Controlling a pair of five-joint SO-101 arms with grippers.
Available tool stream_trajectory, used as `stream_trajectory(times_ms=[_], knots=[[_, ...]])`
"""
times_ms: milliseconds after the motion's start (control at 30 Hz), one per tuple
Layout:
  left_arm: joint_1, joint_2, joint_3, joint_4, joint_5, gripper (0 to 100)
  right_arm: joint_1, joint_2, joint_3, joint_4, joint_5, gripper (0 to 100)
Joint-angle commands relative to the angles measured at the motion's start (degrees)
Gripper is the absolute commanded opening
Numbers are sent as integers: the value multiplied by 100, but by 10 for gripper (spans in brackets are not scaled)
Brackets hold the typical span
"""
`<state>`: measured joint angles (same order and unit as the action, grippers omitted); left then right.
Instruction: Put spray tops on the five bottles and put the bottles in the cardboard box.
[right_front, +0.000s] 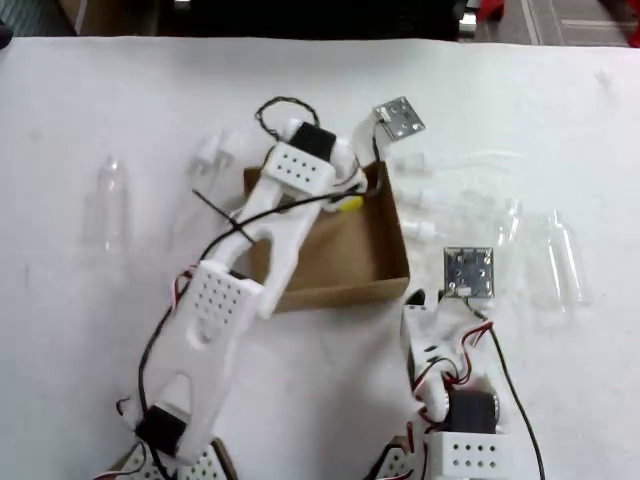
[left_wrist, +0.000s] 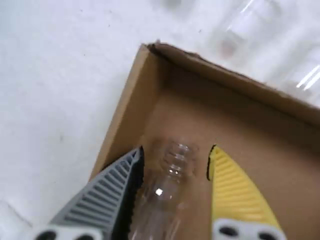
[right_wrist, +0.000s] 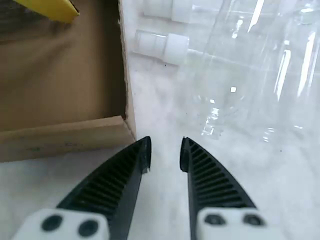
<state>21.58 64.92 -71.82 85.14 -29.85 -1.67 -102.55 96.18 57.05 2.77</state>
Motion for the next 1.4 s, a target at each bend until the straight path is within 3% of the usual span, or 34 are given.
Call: stream_trajectory(times_ms=[0, 467, 933, 1100, 1367], knots=[[66, 127, -1055, 334, -79, 196, -31, -57, 62, -40, 62, 91], [180, 980, -2365, 1371, -1169, 193, -40, -57, 62, -40, 62, 91], [215, 1262, -2365, 1301, -1204, 186, -40, -57, 62, -40, 62, 91], [259, 1279, -2365, 1284, -1213, 65, -40, -57, 62, -40, 62, 91], [400, 1095, -2374, 1310, -1204, 58, -40, -57, 62, -40, 62, 91]])
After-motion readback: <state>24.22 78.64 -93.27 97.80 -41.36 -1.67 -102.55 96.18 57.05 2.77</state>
